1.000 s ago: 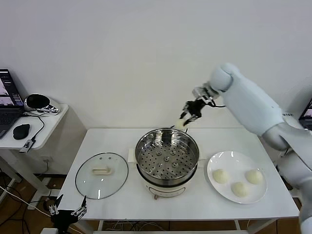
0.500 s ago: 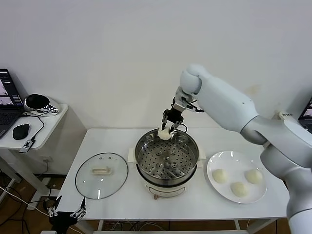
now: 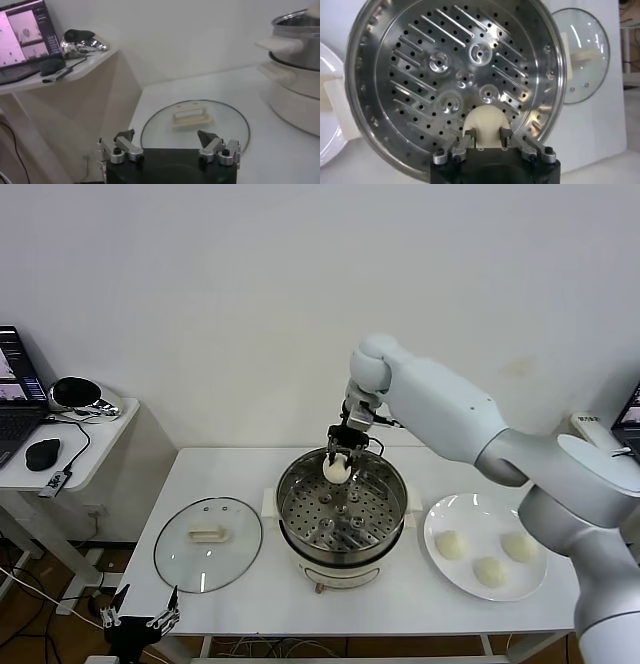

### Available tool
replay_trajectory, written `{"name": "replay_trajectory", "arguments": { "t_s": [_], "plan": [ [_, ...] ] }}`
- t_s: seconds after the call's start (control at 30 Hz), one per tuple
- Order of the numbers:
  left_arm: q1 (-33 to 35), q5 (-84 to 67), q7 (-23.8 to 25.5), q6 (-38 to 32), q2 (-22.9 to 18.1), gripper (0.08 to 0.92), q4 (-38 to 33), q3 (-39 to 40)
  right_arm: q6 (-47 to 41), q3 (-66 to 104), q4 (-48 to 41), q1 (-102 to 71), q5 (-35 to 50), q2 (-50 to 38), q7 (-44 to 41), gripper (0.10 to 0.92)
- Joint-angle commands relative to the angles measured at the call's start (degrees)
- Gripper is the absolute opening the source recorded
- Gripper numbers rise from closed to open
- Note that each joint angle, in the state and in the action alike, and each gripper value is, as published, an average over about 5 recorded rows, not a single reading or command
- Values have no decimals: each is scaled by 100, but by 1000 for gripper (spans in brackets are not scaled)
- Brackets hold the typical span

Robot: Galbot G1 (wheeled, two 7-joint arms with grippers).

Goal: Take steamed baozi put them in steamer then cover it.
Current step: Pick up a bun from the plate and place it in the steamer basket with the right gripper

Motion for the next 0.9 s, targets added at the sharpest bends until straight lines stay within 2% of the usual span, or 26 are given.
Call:
{"name": "replay_trajectory", "arguments": {
  "t_s": [0.03,0.13,0.23,0.7,0.9],
  "plan": [
    [5,-8,6,-2,8,823,-11,-1,136,-68,-35,-65,-230,69,72,345],
    [10,-26,22,3,30,823,-49,-8,135,-58,-50,-127,-331,54,116,351],
    [-13,-33,33,10,22,823,-58,4,134,-55,-59,-162,-404,41,203,400],
    [-101,-24,53,26,15,823,10,25,122,-50,-41,-100,-8,9,318,788],
    [-111,-27,64,33,28,823,-5,36,-199,53,473,246,726,-448,15,822]
  ]
}}
